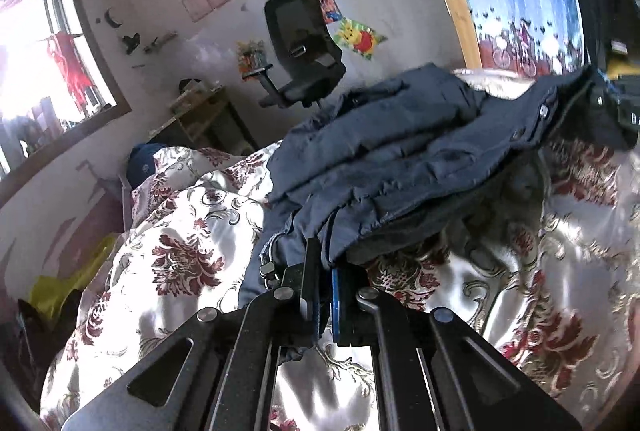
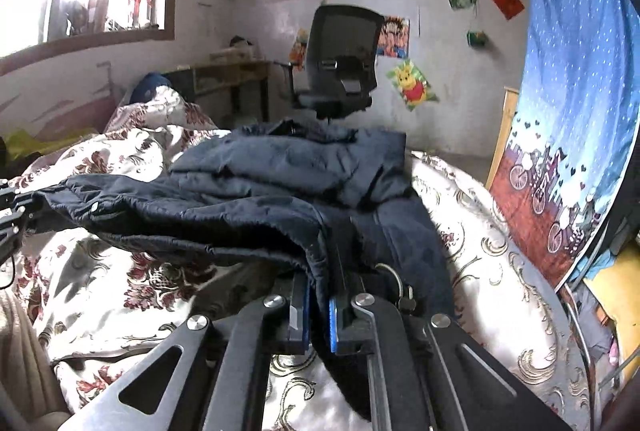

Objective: Fold large clothes

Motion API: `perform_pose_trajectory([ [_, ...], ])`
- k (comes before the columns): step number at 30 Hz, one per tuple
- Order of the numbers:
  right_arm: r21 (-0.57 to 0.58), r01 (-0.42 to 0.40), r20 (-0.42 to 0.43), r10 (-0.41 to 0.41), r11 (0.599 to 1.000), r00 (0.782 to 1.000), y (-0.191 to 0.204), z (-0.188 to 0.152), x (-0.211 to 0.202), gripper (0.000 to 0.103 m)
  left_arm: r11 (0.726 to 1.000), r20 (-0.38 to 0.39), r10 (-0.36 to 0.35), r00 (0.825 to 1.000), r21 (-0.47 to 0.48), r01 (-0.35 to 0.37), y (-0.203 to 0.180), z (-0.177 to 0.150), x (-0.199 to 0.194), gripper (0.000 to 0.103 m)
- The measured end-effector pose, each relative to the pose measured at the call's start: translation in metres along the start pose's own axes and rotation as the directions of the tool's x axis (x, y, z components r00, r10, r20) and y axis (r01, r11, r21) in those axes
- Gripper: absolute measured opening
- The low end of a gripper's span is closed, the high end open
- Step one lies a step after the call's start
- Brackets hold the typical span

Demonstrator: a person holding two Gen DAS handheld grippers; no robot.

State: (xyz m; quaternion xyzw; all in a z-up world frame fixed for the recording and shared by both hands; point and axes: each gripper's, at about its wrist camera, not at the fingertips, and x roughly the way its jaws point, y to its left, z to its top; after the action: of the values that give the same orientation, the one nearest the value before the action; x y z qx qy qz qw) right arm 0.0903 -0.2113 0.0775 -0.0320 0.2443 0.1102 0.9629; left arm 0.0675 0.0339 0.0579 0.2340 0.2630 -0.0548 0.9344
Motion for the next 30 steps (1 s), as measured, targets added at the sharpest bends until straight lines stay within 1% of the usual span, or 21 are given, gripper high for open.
perform_pose_trajectory([
  [7, -0.021, -0.005, 0.085, 0.006, 1.000, 0.996, 0.007, 0.013, -0.038, 0.006, 0.998, 0.036, -0.017, 0.999, -0.062, 0.020, 0.011, 0.015, -0.041, 0.002],
  [12, -0.031, -0.014, 0.146, 0.018, 0.999, 0.989, 0.010, 0.027, -0.063, 0.006, 0.997, 0.055, -0.040, 0.998, -0.066, 0.044, 0.020, 0.032, -0.070, 0.002],
  [17, -0.036, -0.020, 0.184, 0.026, 0.999, 0.983, 0.012, 0.038, -0.079, 0.006, 0.995, 0.077, -0.051, 0.996, -0.080, 0.057, 0.031, 0.045, -0.085, 0.002],
  [22, -0.041, -0.013, 0.188, 0.021, 0.999, 0.982, 0.012, 0.047, -0.072, 0.006, 0.994, 0.099, -0.045, 0.994, -0.096, 0.055, 0.036, 0.060, -0.083, 0.002],
  [26, -0.033, -0.012, 0.176, 0.018, 0.999, 0.984, 0.011, 0.054, -0.059, 0.006, 0.992, 0.108, -0.040, 0.993, -0.115, 0.053, 0.043, 0.072, -0.067, 0.002],
  [28, -0.031, -0.014, 0.158, 0.019, 0.999, 0.987, 0.010, 0.060, -0.049, 0.006, 0.990, 0.095, -0.048, 0.994, -0.125, 0.059, 0.045, 0.079, -0.058, 0.002],
  [30, -0.011, -0.034, 0.127, 0.035, 0.999, 0.991, 0.005, 0.069, -0.035, 0.006, 0.989, 0.076, -0.063, 0.995, -0.132, 0.073, 0.050, 0.088, -0.045, 0.002],
])
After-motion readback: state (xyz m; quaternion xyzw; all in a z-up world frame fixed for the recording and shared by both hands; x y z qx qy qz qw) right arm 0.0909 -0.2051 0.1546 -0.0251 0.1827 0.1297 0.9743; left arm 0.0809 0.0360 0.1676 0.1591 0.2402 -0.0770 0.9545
